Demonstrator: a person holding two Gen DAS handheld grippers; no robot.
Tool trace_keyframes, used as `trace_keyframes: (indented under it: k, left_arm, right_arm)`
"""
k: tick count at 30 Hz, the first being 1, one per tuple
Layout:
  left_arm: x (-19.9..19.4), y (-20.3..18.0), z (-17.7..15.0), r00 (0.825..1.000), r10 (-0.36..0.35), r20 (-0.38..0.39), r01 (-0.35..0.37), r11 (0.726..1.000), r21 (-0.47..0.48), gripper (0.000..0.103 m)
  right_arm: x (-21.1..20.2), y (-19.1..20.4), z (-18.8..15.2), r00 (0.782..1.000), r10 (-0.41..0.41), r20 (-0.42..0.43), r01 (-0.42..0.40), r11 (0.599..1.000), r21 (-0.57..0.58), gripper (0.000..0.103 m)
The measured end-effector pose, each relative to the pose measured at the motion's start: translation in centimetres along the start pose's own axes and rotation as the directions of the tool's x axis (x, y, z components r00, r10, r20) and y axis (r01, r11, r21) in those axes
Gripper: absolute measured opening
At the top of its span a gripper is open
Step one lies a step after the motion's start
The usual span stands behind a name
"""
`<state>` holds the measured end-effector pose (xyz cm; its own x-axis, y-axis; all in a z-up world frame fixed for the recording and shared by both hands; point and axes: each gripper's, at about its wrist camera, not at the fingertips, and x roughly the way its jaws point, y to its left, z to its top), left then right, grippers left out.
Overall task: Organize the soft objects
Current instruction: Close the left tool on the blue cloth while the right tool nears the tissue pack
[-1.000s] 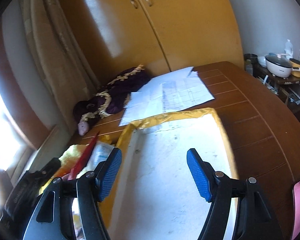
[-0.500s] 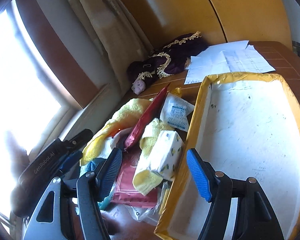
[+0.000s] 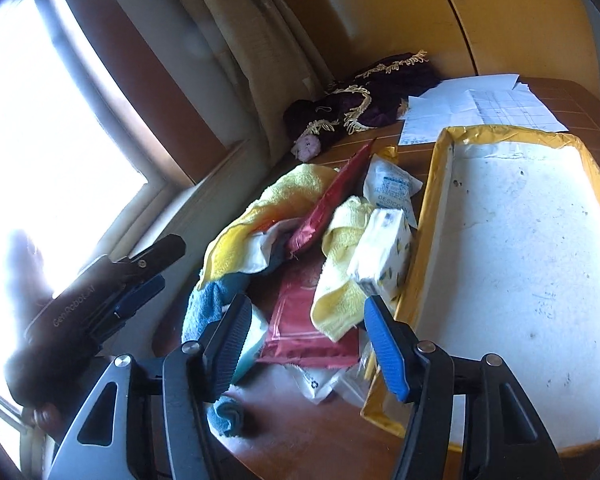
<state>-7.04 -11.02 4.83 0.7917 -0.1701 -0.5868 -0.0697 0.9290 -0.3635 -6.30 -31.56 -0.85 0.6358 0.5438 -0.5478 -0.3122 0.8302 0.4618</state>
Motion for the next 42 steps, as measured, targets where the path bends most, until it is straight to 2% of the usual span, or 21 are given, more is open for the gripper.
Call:
trace_keyframes:
  k: [10, 17, 20, 27, 33, 36, 40, 42]
  left_arm:
    - [-1.1, 0.2, -2.2, 0.998, -0.04, -0.048, 0.042, 0.998, 0.046, 0.083]
    - [-1.2, -1.2, -4.3, 0.997, -0.008, -0.073, 0.021, 0.982, 0.186, 0.083]
    - [-1.7, -1.3, -5.3, 0.997, -0.009, -0.081, 0.027, 0.975, 0.219, 0.082]
    - [-2.6, -1.0, -6.9, 0.992, -0.006, -0.127, 0.037, 0.968, 0.247, 0.082]
    - [-3.4, -0.1, -7.5, 0.986, 0.026, -0.163, 0.016, 0.968, 0.251, 0.082]
    - [-3.5, 0.4, -8.1, 0.983, 0.051, -0.177, 0.001, 0.959, 0.282, 0.082]
    - [-3.9, 0.4, -8.7, 0.981, -0.005, -0.194, 0.059, 0.96, 0.273, 0.082]
    - [-3.9, -0.2, -9.1, 0.98, -0.014, -0.197, 0.074, 0.951, 0.3, 0.082]
  right_arm:
    - [0.8, -0.2, 0.1, 0.994, -0.105, -0.022, 0.106, 0.994, 0.03, 0.053]
    - [0.5, -0.3, -0.1, 0.994, -0.109, -0.001, 0.109, 0.993, 0.041, 0.052]
    - [0.6, -0.5, -0.1, 0.994, -0.11, 0.0, 0.11, 0.993, 0.052, 0.052]
    - [0.2, -0.1, -0.1, 0.994, -0.103, 0.018, 0.102, 0.994, 0.047, 0.05]
    - [0.6, 0.1, -0.1, 0.996, -0.093, 0.008, 0.092, 0.994, 0.052, 0.05]
    - [0.8, 0.2, -0.1, 0.996, -0.086, 0.006, 0.086, 0.995, 0.052, 0.051]
    - [0.9, 0.4, -0.1, 0.996, -0.087, 0.005, 0.087, 0.995, 0.055, 0.051]
    - [0.9, 0.4, -0.2, 0.996, -0.085, 0.001, 0.085, 0.995, 0.051, 0.051]
